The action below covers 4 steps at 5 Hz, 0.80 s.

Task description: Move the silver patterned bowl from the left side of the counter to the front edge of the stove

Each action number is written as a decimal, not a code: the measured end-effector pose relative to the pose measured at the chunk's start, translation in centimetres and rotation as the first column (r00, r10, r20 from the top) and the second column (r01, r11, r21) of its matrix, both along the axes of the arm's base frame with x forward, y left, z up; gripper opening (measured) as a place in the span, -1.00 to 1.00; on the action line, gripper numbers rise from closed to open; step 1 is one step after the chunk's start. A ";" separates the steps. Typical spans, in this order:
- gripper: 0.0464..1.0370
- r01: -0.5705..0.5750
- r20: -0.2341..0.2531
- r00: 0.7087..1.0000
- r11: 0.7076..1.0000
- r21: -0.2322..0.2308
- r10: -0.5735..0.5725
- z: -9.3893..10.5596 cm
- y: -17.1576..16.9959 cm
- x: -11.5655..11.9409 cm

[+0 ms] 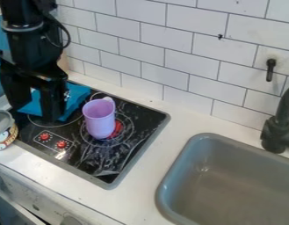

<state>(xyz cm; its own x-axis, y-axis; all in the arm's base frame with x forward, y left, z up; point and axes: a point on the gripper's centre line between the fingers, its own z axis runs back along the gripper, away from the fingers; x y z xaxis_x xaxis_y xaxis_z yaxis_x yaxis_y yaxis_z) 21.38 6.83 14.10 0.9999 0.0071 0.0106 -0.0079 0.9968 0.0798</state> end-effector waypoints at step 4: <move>0.93 -0.106 -0.086 0.990 0.994 0.042 0.109 -2.6 8.5 3.4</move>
